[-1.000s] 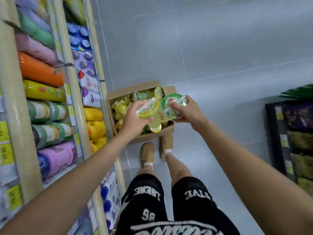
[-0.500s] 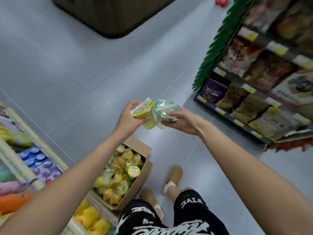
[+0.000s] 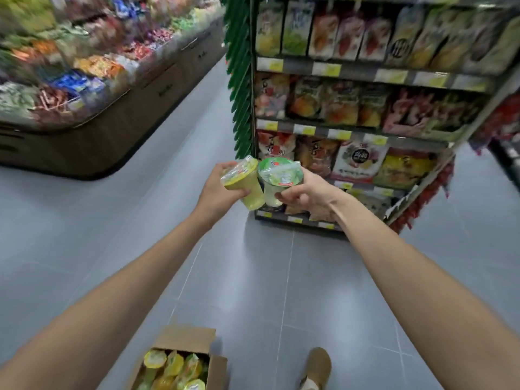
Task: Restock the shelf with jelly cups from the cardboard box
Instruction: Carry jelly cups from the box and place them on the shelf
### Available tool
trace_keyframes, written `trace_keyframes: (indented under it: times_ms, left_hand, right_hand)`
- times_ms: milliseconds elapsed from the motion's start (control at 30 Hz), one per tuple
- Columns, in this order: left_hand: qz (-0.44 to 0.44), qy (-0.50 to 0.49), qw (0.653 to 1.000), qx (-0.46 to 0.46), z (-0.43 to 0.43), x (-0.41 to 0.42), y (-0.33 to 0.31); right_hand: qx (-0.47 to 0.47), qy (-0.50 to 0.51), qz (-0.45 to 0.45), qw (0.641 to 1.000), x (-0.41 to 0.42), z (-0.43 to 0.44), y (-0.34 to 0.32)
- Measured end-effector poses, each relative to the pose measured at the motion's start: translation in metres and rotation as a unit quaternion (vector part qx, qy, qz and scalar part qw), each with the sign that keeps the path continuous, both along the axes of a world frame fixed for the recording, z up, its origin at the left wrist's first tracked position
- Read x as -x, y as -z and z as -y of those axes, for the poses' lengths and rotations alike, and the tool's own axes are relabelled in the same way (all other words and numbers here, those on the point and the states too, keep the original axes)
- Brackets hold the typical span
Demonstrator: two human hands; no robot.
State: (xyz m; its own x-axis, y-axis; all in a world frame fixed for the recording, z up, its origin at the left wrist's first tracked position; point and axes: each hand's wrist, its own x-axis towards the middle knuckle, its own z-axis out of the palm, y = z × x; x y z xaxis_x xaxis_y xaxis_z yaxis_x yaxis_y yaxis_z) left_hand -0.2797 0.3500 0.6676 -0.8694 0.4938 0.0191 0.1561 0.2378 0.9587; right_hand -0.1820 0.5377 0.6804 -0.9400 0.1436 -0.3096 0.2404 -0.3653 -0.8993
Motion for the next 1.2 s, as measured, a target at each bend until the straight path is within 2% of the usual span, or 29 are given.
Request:
trace_keyframes:
  times_ms: [233, 433, 600, 800, 1000, 1200]
  left_hand:
    - [-0.045, 0.061, 0.997, -0.024, -0.118, -0.002, -0.049]
    - [-0.09, 0.063, 0.993, -0.033, -0.206, 0.012, -0.083]
    - [-0.124, 0.042, 0.989, -0.062, -0.262, 0.025, -0.112]
    - [-0.113, -0.002, 0.985, -0.127, -0.308, 0.036, -0.151]
    - [-0.091, -0.023, 0.978, -0.189, -0.343, 0.065, -0.175]
    - [-0.077, -0.017, 0.974, -0.211, -0.379, 0.114, -0.194]
  right_hand:
    - [-0.146, 0.064, 0.002, 0.987, -0.018, -0.113, -0.047]
    - [-0.279, 0.102, -0.018, 0.955, -0.007, -0.199, -0.082]
    - [-0.299, 0.135, -0.051, 0.943, 0.009, -0.254, -0.105]
    - [-0.23, 0.142, -0.122, 0.955, 0.031, -0.288, -0.141]
    - [-0.246, 0.159, -0.17, 0.941, 0.064, -0.317, -0.167]
    - [-0.306, 0.198, -0.189, 0.912, 0.109, -0.347, -0.185]
